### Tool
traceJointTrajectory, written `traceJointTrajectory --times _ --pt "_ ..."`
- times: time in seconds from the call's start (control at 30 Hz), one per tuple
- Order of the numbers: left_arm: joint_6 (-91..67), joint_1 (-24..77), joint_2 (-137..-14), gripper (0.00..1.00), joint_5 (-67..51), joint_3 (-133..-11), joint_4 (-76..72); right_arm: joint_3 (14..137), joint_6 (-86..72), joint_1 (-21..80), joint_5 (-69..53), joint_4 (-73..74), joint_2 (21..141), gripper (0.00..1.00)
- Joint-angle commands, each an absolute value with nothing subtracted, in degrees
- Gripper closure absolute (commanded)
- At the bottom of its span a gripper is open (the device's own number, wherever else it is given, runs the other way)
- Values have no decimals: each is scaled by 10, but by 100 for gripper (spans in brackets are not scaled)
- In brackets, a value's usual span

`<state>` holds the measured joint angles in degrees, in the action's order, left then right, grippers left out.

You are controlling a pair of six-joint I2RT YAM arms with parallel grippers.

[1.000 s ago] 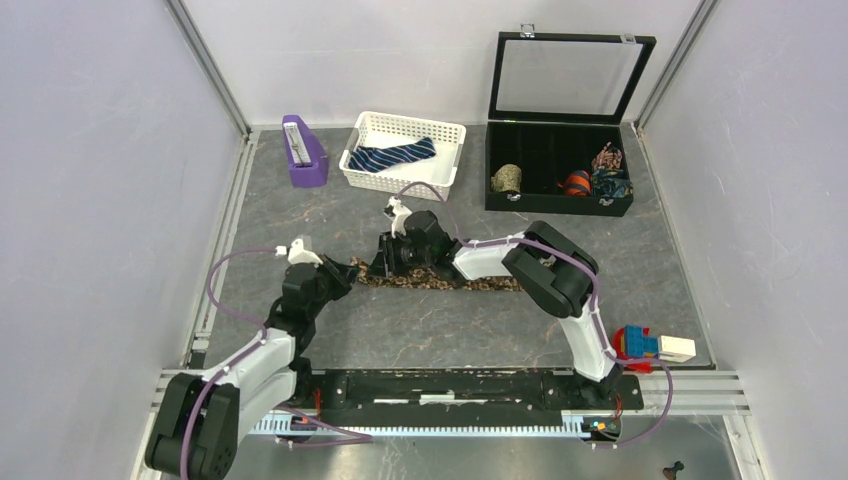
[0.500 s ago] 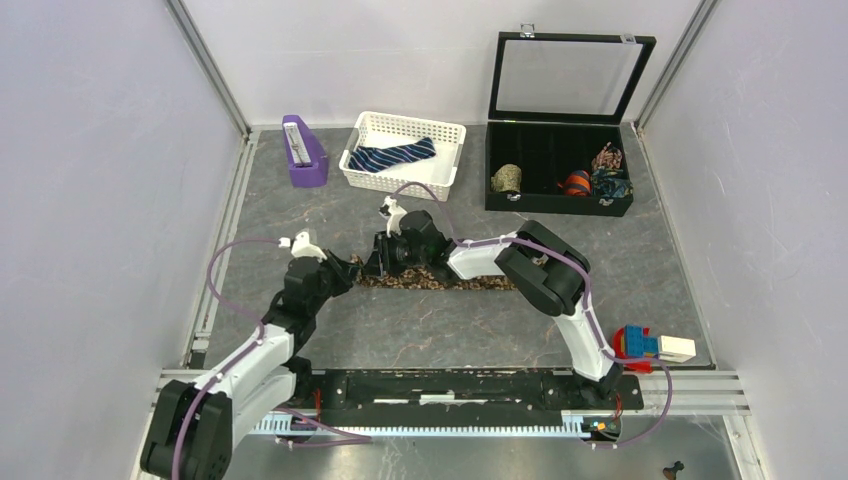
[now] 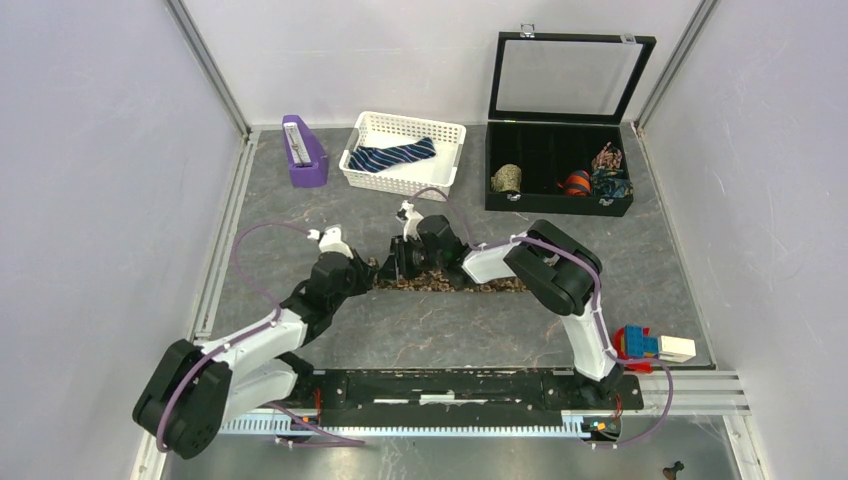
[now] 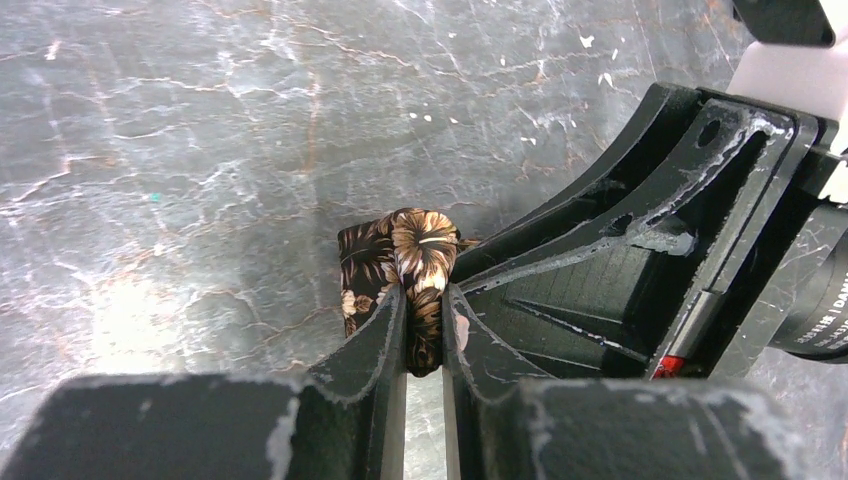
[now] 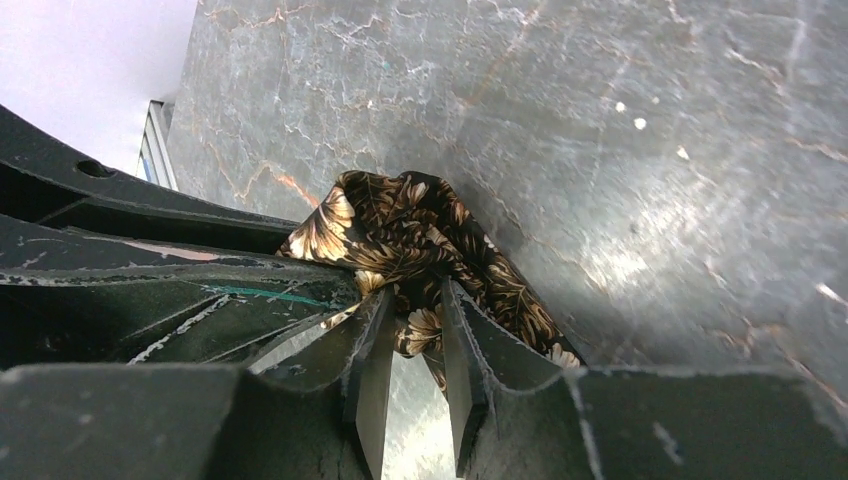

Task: Roll the ties
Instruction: Roll the tie at the center of the board.

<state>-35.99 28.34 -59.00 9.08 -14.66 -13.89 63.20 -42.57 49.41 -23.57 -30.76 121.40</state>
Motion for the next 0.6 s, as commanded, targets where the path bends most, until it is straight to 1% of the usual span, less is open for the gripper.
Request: traceJointTrajectory --times 0.0,0.23,0.57 --pt "-323 321 -623 98 147 -178 -137 606 -418 487 -260 -335 1164 68" --pt "-306 375 -649 98 220 -211 -108 570 -395 453 -271 -306 1109 66" --pt "-286 431 -685 98 268 -248 -92 490 -338 388 -250 -260 1015 61"
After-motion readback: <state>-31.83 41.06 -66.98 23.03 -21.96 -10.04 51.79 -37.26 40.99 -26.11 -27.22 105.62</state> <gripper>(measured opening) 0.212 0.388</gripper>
